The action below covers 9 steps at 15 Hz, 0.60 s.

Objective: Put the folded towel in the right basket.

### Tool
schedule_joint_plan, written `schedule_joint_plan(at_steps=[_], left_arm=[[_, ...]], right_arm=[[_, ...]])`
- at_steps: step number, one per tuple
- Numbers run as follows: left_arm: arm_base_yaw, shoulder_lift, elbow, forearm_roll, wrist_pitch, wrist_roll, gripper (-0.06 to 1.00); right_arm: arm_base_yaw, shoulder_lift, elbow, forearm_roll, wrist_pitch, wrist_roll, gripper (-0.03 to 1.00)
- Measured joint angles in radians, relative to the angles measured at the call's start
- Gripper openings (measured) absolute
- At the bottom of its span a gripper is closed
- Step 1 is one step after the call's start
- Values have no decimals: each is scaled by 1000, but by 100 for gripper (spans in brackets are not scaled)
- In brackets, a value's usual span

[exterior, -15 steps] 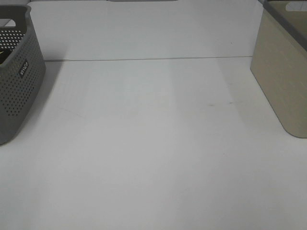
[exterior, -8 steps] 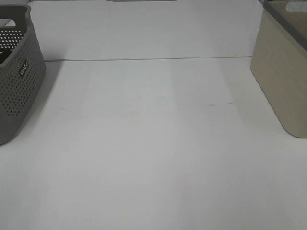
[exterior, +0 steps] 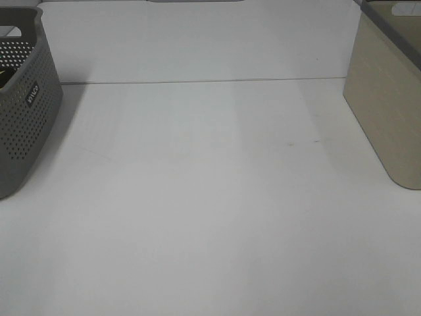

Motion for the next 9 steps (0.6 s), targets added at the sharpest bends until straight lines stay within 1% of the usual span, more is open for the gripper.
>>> schedule_joint_plan(at_steps=[3,9], left_arm=[[0,0,0,0,0,0,99],[0,0,0,0,0,0,99]], right_arm=[[-9,-20,0,0,0,0,69],[-21,-196,0,0,0,0,69]])
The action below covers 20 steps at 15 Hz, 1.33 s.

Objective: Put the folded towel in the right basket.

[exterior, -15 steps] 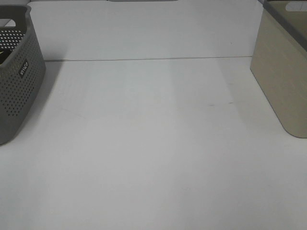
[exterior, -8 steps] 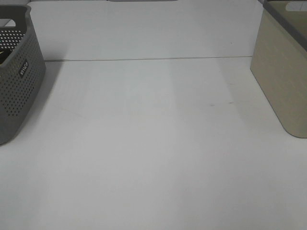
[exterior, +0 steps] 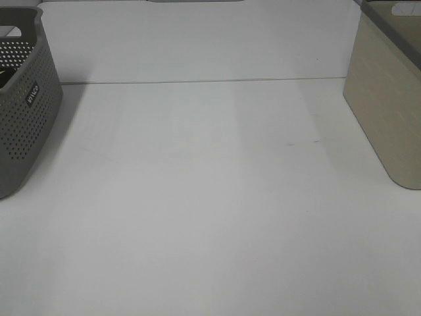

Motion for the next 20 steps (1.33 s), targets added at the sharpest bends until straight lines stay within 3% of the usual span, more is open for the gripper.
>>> schedule_joint_plan(at_steps=[20], left_arm=[[0,0,0,0,0,0,99]], right_arm=[[0,-17,0,0,0,0,68]])
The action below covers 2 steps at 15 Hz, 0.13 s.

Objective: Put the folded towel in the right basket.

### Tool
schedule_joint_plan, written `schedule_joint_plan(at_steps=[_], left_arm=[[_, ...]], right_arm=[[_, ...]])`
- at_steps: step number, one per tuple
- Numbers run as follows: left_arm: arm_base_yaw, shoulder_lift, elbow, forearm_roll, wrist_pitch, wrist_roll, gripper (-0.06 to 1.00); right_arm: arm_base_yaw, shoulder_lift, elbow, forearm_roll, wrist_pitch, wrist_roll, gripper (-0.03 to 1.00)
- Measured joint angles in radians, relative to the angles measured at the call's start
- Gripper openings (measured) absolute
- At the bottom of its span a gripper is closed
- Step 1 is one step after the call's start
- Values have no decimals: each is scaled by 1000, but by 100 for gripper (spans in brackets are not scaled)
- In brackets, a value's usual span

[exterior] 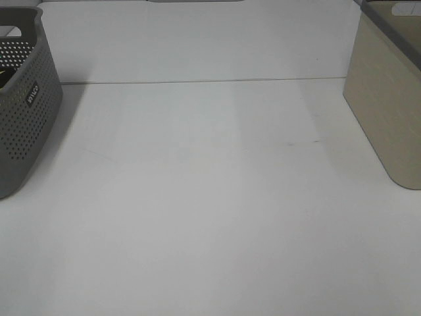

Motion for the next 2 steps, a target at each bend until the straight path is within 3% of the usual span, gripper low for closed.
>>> schedule_joint_plan(at_steps=[2], left_arm=[[0,0,0,0,0,0,99]], right_arm=[[0,0,0,0,0,0,68]])
